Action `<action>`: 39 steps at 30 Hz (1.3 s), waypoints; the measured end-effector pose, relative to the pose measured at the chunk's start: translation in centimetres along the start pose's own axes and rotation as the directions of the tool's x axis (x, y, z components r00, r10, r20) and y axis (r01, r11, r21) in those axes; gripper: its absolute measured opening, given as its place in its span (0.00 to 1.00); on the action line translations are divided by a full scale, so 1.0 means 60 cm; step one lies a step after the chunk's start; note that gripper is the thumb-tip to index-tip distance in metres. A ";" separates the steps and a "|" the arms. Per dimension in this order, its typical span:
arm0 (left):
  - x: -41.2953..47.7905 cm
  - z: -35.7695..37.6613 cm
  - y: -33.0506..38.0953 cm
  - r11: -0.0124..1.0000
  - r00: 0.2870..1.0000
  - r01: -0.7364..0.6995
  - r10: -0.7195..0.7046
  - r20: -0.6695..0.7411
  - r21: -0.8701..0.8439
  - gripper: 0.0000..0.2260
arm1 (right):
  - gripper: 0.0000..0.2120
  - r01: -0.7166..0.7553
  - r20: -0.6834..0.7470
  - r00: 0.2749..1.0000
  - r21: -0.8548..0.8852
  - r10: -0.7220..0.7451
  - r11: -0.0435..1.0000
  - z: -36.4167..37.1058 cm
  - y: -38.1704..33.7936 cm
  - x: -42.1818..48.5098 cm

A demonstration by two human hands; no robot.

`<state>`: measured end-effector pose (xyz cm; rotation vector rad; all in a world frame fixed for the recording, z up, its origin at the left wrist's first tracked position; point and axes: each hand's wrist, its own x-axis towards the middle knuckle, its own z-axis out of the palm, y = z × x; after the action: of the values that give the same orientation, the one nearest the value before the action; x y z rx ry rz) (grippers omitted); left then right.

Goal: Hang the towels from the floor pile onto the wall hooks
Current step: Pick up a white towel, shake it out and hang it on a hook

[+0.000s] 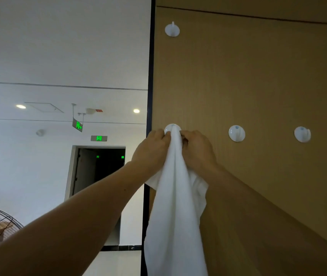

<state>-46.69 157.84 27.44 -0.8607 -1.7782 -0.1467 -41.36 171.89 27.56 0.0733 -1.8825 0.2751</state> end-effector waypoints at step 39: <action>-0.298 0.087 0.108 -0.107 0.748 0.619 -0.223 0.625 -0.778 0.21 | 0.10 -0.708 0.501 0.656 0.152 0.564 0.690 -0.003 0.022 -0.376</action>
<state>-44.40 156.58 7.89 -1.1788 -2.0518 -2.1181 -34.12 171.29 6.17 -0.3583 -2.2161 1.1713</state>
